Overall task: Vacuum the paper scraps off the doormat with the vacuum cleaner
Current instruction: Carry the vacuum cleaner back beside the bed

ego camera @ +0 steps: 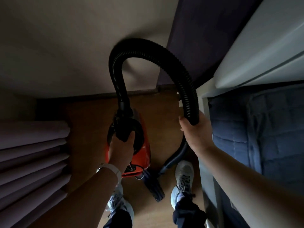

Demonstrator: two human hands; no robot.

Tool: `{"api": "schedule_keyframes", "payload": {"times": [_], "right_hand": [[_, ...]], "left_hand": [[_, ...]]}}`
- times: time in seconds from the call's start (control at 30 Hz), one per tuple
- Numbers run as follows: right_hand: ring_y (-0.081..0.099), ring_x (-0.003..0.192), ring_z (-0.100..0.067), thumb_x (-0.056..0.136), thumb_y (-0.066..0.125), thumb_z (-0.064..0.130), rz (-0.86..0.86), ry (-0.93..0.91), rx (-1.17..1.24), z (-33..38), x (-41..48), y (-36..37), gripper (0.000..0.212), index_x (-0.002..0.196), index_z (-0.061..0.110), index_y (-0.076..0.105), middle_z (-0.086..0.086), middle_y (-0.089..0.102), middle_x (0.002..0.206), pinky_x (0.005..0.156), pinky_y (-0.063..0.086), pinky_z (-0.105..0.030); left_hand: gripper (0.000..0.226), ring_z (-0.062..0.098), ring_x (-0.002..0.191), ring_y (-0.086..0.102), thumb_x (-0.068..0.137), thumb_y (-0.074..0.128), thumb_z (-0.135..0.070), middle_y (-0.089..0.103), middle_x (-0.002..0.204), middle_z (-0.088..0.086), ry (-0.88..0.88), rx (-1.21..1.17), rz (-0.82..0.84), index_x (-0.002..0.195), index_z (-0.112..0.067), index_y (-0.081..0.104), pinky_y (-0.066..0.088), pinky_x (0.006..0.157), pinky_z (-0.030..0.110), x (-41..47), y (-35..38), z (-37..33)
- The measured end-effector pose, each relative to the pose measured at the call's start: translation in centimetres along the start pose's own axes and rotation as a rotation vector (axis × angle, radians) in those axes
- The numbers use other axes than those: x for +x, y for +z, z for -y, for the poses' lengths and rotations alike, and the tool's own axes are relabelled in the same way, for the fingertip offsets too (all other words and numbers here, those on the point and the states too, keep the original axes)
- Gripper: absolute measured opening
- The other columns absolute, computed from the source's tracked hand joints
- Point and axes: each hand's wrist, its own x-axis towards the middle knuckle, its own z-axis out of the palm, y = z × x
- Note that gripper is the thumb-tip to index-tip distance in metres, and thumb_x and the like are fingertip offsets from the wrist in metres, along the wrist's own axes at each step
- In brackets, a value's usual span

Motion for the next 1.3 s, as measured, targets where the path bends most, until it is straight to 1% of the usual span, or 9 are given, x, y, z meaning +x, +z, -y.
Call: {"api": "schedule_keyframes", "payload": {"times": [0.3,0.47,0.67,0.73,0.8,0.93,1.03,1.17,1.3], "right_hand": [[0.05,0.049,0.001,0.086,0.072,0.023,-0.021,-0.077,-0.044,-6.5,6.0,2.4,0.023,0.075,0.029,0.052,0.013,0.053,0.055,0.046,0.037,-0.012],[0.05,0.048,0.0,0.085,0.071,0.026,-0.031,-0.064,-0.064,-9.9,7.5,3.6,0.026,0.071,0.032,0.05,0.015,0.053,0.053,0.047,0.036,-0.012],[0.051,0.048,0.003,0.087,0.071,0.025,0.0,-0.027,-0.077,-12.2,8.4,5.0,0.024,0.075,0.034,0.052,0.022,0.056,0.054,0.044,0.037,-0.011],[0.053,0.049,0.005,0.087,0.072,0.026,0.008,-0.014,-0.076,-12.6,8.4,5.3,0.024,0.076,0.034,0.052,0.023,0.057,0.055,0.046,0.038,-0.009],[0.055,0.051,0.004,0.086,0.072,0.03,0.025,-0.016,-0.104,-12.9,8.2,5.3,0.023,0.076,0.035,0.052,0.018,0.057,0.056,0.047,0.038,-0.01],[0.056,0.054,0.004,0.085,0.072,0.035,0.036,-0.023,-0.154,-13.1,7.6,4.3,0.021,0.082,0.037,0.051,0.011,0.055,0.061,0.049,0.042,-0.013],[0.058,0.061,0.002,0.085,0.073,0.037,0.032,-0.032,-0.21,-12.8,6.7,3.1,0.022,0.09,0.035,0.052,0.011,0.058,0.069,0.054,0.044,-0.016],[0.055,0.066,0.0,0.083,0.076,0.036,0.018,-0.025,-0.25,-11.8,5.0,1.4,0.03,0.094,0.028,0.049,0.011,0.055,0.072,0.056,0.039,-0.018],[0.056,0.07,0.002,0.082,0.077,0.033,0.057,-0.022,-0.249,-9.7,3.0,0.0,0.034,0.101,0.029,0.048,0.011,0.055,0.075,0.058,0.037,-0.014]], "left_hand": [[0.049,0.024,0.1,0.069,0.081,0.071,-0.051,0.068,0.106,-0.01,-0.005,-0.013,0.055,0.125,-0.036,0.056,0.059,0.084,0.051,6.4,5.5,4.2],[0.045,0.039,0.103,0.067,0.081,0.069,-0.047,0.07,0.109,0.012,0.015,-0.045,0.08,0.12,-0.027,0.061,0.056,0.087,0.058,8.1,7.6,5.7],[0.062,0.042,0.099,0.067,0.07,0.067,-0.059,0.07,0.106,0.017,0.025,-0.024,0.059,0.12,-0.023,0.061,0.058,0.083,0.056,9.2,8.6,7.0],[0.059,0.042,0.093,0.068,0.076,0.07,-0.054,0.069,0.106,0.021,0.032,-0.003,0.085,0.121,-0.017,0.061,0.062,0.075,0.045,9.5,8.4,7.2],[0.044,0.033,0.08,0.069,0.089,0.071,-0.029,0.068,0.104,0.021,0.04,0.028,0.117,0.124,-0.007,0.058,0.057,0.058,0.027,9.6,8.0,7.4],[0.055,0.017,0.108,0.063,0.085,0.076,-0.017,0.065,0.12,0.002,0.141,0.075,0.157,0.135,-0.011,0.052,0.05,0.081,0.018,9.1,6.6,7.2],[0.065,0.01,0.111,0.059,0.081,0.08,-0.017,0.062,0.122,-0.004,0.175,0.098,0.174,0.137,-0.013,0.049,0.043,0.077,0.008,8.3,5.3,7.3],[0.065,0.011,0.111,0.062,0.076,0.084,-0.021,0.063,0.117,-0.009,0.182,0.102,0.164,0.131,-0.017,0.05,0.049,0.084,0.018,7.2,3.1,6.4],[0.044,0.014,0.103,0.064,0.081,0.08,-0.014,0.064,0.109,-0.012,0.173,0.159,0.217,0.109,-0.033,0.053,0.052,0.087,0.035,6.0,0.9,4.8]]}}
